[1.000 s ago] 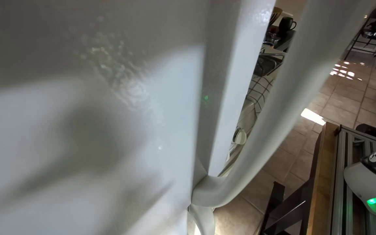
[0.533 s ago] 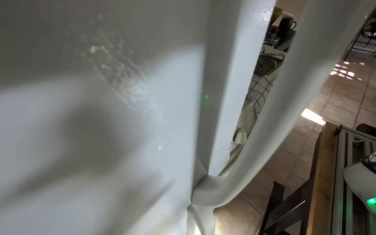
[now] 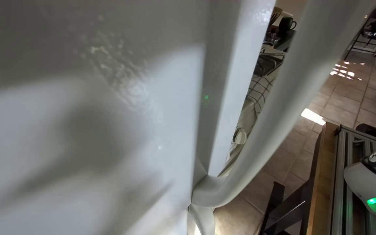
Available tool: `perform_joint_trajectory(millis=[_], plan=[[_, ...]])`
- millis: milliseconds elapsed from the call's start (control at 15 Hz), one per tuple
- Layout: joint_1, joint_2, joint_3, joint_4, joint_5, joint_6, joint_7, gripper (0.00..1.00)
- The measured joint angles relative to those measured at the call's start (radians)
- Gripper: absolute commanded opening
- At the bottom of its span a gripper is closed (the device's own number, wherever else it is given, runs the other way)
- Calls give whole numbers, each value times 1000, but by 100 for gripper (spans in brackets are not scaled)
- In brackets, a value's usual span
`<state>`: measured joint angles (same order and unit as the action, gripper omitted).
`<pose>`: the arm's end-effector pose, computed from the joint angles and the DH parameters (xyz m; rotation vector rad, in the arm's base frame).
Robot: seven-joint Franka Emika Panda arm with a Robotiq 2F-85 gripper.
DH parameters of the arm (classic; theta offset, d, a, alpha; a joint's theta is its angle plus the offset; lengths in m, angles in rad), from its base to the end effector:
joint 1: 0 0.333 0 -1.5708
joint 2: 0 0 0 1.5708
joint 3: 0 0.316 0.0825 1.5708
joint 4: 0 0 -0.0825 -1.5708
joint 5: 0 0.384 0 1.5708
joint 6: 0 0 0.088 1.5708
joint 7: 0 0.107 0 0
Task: Put the yellow can on the white and black towel.
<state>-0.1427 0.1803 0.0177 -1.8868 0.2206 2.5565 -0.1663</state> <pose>0.6371 -0.0838 0.4654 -2.9459 0.1675 -0.7633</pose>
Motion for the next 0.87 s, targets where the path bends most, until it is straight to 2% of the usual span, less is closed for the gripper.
perform_joint_trajectory(millis=[467, 867], plan=[[1, -139, -35, 32, -13, 33, 8, 100], [1, -147, -36, 30, -12, 35, 8, 100]])
